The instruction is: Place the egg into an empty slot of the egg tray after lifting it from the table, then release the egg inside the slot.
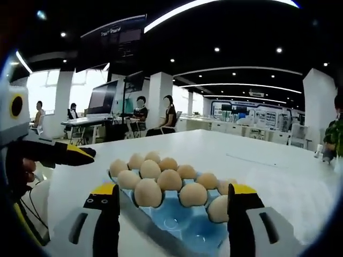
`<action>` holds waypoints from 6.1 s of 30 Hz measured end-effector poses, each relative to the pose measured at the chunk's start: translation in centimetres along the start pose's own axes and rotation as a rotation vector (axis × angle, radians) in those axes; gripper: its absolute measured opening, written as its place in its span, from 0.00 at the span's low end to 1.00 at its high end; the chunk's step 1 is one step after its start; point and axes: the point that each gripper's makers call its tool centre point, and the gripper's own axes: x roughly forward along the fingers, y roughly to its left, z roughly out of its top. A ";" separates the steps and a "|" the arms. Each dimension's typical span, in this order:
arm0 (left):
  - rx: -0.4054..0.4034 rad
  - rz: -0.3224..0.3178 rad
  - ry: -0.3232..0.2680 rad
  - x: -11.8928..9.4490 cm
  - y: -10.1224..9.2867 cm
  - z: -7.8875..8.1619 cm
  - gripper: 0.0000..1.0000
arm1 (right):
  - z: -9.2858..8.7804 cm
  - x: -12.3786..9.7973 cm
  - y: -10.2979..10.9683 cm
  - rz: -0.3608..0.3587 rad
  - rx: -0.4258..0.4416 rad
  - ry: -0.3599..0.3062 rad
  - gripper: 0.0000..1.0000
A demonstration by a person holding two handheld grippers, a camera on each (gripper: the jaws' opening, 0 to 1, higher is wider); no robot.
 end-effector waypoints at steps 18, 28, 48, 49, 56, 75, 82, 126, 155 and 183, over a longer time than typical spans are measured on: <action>-0.005 -0.008 -0.004 0.8 -0.6 0.3 1.00 | -1.8 -2.9 -3.5 -0.067 -0.050 0.067 0.87; 0.000 -0.019 0.001 1.3 -1.3 0.2 1.00 | -2.1 -4.5 -5.9 -0.132 -0.074 0.080 0.86; 0.008 -0.035 -0.001 2.0 -2.0 0.5 1.00 | -3.0 -8.4 -11.5 -0.255 -0.020 0.093 0.86; 0.008 -0.035 -0.001 2.1 -2.0 0.5 1.00 | -3.1 -8.5 -11.7 -0.260 -0.016 0.095 0.86; 0.016 -0.044 0.007 2.3 -2.4 0.5 1.00 | -3.5 -10.1 -13.8 -0.321 0.032 0.093 0.84; 0.022 -0.048 0.013 2.5 -2.6 0.4 1.00 | -4.1 -14.7 -19.9 -0.539 0.130 0.055 0.75; 0.022 -0.056 0.016 2.8 -2.9 0.4 0.99 | -4.4 -15.4 -20.7 -0.556 0.139 0.059 0.73; 0.025 -0.053 0.033 3.0 -2.3 -0.3 0.99 | -7.7 -16.7 -23.0 -0.733 0.237 0.136 0.30; 0.027 -0.044 0.021 2.4 -2.0 0.1 0.99 | -4.8 -16.9 -22.1 -0.681 0.219 0.052 0.29; 0.021 -0.022 0.024 1.5 -1.2 -0.4 0.98 | -2.9 -12.5 -16.8 -0.509 0.191 0.023 0.29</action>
